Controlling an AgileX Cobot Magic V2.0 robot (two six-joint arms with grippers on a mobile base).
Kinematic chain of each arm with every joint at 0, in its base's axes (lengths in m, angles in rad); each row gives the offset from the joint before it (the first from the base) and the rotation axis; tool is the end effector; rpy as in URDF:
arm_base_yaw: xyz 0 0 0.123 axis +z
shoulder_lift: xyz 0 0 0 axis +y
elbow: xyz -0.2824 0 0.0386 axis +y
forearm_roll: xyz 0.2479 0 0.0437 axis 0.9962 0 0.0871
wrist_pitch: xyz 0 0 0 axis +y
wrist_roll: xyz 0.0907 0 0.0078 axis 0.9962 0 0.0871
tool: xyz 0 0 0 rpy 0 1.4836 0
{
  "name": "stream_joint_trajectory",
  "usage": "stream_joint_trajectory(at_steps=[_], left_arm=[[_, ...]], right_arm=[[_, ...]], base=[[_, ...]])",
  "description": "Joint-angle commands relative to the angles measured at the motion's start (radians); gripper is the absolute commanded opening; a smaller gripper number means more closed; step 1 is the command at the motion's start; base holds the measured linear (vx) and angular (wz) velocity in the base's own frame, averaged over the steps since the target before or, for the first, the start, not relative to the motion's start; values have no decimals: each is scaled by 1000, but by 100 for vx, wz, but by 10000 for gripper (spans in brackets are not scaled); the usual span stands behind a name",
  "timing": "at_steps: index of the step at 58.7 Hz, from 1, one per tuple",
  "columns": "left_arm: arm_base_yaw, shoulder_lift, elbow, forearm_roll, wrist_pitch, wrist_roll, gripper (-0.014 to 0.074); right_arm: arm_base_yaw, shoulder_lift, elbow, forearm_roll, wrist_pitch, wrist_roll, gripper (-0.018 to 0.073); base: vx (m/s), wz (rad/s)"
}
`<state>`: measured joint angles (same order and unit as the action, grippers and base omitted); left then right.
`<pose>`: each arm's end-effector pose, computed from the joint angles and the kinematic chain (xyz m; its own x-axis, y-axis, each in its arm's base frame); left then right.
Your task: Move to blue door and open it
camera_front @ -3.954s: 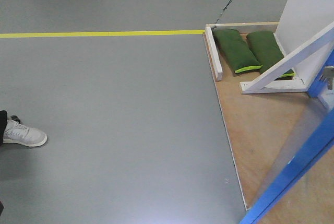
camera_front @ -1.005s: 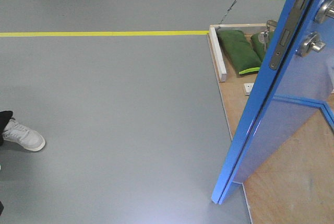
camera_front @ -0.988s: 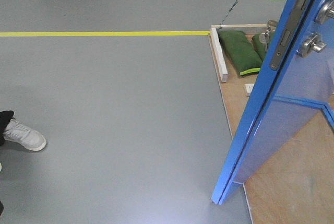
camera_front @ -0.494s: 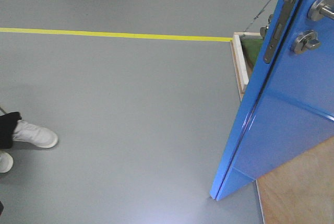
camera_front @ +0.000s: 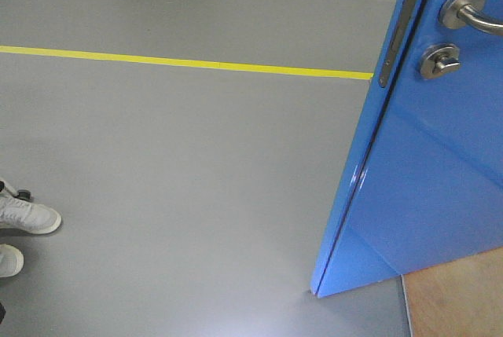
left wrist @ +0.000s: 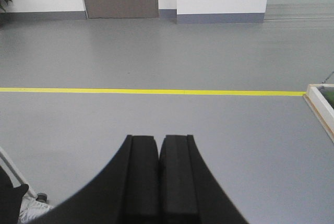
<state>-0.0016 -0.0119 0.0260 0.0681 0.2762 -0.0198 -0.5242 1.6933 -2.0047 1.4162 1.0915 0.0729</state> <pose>0.0548 0.0016 0.1800 -0.2017 0.0460 -0.9784 -0.0074 0.9988 0.0485 0.3333 -0.1004 0.5209 -0.4734 0.8116 -0.3424 -0.2211 0.2669 0.9380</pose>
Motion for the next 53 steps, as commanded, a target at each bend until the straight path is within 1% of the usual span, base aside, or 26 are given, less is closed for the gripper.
stream_joint_trajectory(at_steps=[1,31,53], left_arm=[[-7,-12,-26,-2,-86,-7,73],[-7,-12,-26,-2,-86,-7,73],[-7,-12,-26,-2,-86,-7,73]], right_arm=[[4,-31,-25,50,-64,-10,12],[4,-31,-25,50,-63,-10,12],[4,-31,-25,50,-63,-10,12]], base=[[28,6],[29,4],[29,-3]])
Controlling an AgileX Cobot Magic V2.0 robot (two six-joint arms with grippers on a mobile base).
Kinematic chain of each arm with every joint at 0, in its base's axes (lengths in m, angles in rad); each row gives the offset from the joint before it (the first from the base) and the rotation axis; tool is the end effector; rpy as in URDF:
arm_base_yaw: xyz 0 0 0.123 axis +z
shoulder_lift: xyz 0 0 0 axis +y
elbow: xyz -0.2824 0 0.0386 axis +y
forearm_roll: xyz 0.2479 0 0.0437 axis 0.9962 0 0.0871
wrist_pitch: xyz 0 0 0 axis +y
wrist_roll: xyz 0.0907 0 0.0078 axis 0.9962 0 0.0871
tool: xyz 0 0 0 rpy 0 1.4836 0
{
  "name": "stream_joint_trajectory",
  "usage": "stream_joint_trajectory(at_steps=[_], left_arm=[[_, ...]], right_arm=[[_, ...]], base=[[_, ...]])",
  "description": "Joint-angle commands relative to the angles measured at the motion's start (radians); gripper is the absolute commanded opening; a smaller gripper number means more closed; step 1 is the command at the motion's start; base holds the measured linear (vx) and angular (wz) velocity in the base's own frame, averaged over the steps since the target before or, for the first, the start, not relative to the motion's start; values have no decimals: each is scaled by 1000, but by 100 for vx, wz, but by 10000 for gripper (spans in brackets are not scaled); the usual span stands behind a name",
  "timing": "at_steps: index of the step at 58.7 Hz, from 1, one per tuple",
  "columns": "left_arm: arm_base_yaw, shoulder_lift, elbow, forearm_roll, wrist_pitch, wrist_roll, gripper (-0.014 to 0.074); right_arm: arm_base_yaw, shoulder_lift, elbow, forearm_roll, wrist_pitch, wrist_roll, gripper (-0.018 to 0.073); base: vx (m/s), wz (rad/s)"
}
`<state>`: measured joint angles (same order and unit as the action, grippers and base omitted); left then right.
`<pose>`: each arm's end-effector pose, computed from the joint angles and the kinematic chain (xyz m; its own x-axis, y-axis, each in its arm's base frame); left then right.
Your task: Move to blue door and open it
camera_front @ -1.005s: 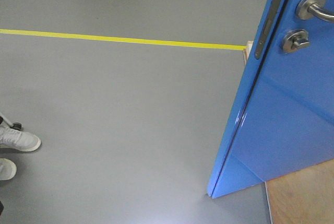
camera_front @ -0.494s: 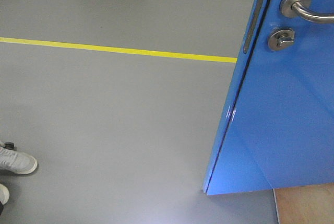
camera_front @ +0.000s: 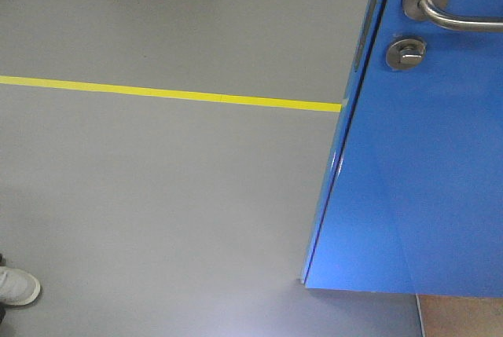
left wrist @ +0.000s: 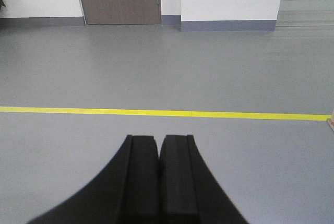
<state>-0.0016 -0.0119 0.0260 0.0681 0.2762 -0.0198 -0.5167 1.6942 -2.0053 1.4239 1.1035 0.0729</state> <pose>0.0548 0.0016 0.1800 -0.2017 0.0460 -0.9784 -0.0074 0.9988 0.0485 0.3336 -0.0970 0.5209 -0.4909 0.8023 -0.3396 -0.2261 0.2591 0.9390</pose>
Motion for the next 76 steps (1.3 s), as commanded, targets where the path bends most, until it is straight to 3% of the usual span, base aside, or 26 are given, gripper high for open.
stream_joint_trajectory(at_steps=[1,32,76], left_arm=[[-7,-12,-26,-2,-86,-7,73],[-7,-12,-26,-2,-86,-7,73],[-7,-12,-26,-2,-86,-7,73]], right_arm=[[-3,-32,-24,42,-75,-10,12],[-3,-32,-24,42,-75,-10,12],[-3,-28,-24,42,-75,-10,12]], base=[[26,-4],[18,-3],[-4,0]])
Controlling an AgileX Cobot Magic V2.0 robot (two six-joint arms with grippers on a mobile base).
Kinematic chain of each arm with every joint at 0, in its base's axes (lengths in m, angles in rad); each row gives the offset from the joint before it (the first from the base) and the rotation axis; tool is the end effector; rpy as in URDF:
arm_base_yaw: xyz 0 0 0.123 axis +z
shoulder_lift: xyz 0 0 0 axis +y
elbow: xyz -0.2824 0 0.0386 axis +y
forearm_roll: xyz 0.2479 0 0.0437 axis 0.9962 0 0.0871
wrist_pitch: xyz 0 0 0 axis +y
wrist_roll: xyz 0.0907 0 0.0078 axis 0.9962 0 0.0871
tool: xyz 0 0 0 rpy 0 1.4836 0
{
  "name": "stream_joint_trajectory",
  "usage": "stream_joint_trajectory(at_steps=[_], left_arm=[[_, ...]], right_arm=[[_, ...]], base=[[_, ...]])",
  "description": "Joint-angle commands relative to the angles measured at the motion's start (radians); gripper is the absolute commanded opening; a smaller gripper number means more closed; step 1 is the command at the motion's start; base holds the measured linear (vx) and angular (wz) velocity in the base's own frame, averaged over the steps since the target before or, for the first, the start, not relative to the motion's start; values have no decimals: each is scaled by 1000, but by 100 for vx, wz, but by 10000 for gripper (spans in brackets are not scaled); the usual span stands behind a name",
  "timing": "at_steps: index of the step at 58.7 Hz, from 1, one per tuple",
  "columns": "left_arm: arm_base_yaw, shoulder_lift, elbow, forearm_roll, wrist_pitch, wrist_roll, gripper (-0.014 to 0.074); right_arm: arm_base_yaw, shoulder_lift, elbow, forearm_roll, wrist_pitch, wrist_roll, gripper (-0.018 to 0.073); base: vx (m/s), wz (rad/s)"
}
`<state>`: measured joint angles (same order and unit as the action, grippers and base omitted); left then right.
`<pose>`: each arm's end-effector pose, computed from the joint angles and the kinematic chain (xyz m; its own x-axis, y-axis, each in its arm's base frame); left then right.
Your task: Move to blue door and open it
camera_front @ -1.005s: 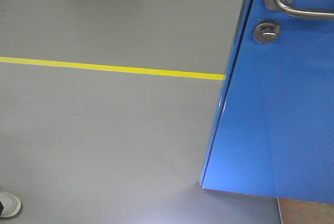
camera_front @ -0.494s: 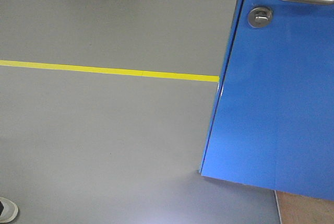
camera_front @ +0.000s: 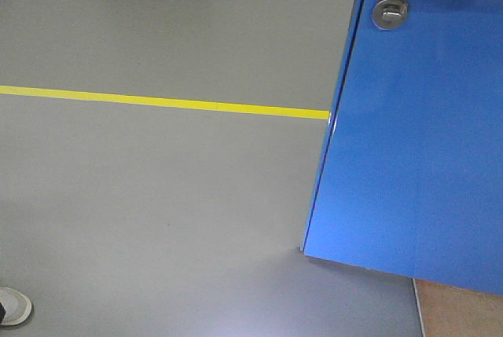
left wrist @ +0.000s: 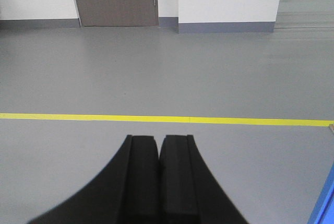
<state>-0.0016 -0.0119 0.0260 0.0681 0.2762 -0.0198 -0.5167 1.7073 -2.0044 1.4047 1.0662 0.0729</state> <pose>0.0548 0.0016 0.1800 -0.2017 0.0460 -0.9784 -0.0074 0.9988 0.0485 0.3402 -0.1028 0.5161 -0.4603 0.8223 -0.3346 -0.2068 0.2672 0.9412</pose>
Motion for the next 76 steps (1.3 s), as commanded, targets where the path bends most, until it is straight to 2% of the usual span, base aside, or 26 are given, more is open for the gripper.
stream_joint_trajectory(at_steps=[1,49,53,56,58,61,64,69,76], left_arm=[[-7,-12,-26,-2,-86,-7,73],[-7,-12,-26,-2,-86,-7,73],[-7,-12,-26,-2,-86,-7,73],[-7,-12,-26,-2,-86,-7,73],[-7,-12,-26,-2,-86,-7,73],[-7,-12,-26,-2,-86,-7,73],[-7,-12,-26,-2,-86,-7,73],[-7,-12,-26,-2,-86,-7,73],[-7,-12,-26,-2,-86,-7,73]], right_arm=[[-3,-42,-25,61,-37,-10,12],[-3,-42,-25,61,-37,-12,12],[-2,-42,-25,38,-39,-12,12],[7,-48,-26,-21,-42,-11,12],[9,-56,-26,-92,-49,-10,12],[23,-75,-26,-229,-76,0,12],[52,-101,-26,-411,-114,31,12],[123,-142,-26,-643,-164,83,12],[268,-202,-25,-953,-243,49,12]], base=[[-2,2],[0,0],[0,0],[0,0],[0,0],[0,0],[0,0],[0,0],[0,0]])
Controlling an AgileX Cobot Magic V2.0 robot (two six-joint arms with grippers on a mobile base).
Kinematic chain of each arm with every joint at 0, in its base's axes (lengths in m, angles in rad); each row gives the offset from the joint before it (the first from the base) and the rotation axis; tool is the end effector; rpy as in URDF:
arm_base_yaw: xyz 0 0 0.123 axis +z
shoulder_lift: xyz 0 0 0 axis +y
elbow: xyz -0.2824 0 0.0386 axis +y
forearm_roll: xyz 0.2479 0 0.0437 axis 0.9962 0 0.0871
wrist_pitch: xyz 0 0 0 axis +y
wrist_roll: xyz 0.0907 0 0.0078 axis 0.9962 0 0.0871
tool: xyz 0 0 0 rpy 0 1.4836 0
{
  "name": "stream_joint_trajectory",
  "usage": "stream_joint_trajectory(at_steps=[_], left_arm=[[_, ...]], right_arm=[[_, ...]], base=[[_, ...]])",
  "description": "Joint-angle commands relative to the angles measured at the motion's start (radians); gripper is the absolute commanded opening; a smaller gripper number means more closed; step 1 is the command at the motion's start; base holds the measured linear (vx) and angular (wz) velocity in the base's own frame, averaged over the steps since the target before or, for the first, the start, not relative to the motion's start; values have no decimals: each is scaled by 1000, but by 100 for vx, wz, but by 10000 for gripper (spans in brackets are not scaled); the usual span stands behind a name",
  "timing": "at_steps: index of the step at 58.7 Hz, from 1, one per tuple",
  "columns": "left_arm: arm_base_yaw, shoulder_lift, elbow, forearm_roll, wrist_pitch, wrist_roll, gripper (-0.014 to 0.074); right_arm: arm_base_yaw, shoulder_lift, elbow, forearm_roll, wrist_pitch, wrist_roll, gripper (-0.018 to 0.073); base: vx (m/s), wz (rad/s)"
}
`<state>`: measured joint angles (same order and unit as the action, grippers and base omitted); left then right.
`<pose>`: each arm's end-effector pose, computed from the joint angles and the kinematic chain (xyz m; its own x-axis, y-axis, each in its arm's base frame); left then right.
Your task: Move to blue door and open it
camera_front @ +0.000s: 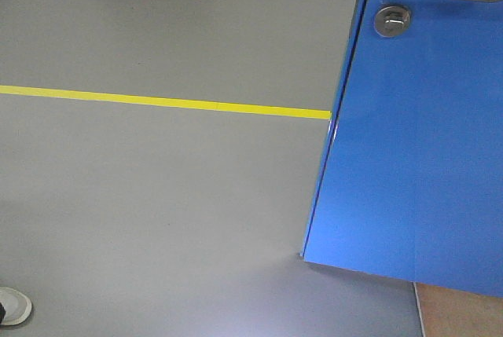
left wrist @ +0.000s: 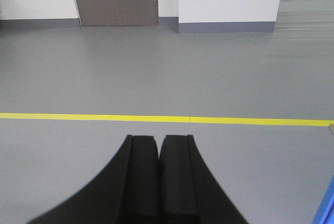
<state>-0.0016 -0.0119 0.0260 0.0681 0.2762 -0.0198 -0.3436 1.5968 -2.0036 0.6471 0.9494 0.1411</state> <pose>0.0548 0.0016 0.1800 -0.2017 0.0460 -0.9784 -0.0074 0.9988 0.0485 0.3266 -0.0694 0.5156 -0.3450 0.6117 -0.7119 0.0486 0.7691 0.6372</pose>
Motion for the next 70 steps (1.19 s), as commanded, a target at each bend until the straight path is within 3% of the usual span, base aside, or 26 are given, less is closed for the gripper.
stream_joint_trajectory(at_steps=[1,13,19,27,35,45,59,70], left_arm=[[-7,-12,-26,-2,-86,-7,73],[-7,-12,-26,-2,-86,-7,73],[-7,-12,-26,-2,-86,-7,73],[-7,-12,-26,-2,-86,-7,73],[-7,-12,-26,-2,-86,-7,73],[-7,-12,-26,-2,-86,-7,73],[-7,-12,-26,-2,-86,-7,73],[-7,-12,-26,-2,-85,-7,73]], right_arm=[[114,-100,-26,-232,-135,-27,12],[412,-208,59,-661,-213,-104,12],[504,-328,258,-769,-316,-53,12],[513,-548,644,-778,-515,35,12],[513,-791,1030,-783,-648,51,12],[513,-1127,1446,-778,-720,49,12],[512,-1584,1829,-779,-724,48,12],[510,-1614,1962,-775,-859,58,12]], base=[[0,0],[0,0],[0,0],[0,0],[0,0],[0,0],[0,0],[0,0]])
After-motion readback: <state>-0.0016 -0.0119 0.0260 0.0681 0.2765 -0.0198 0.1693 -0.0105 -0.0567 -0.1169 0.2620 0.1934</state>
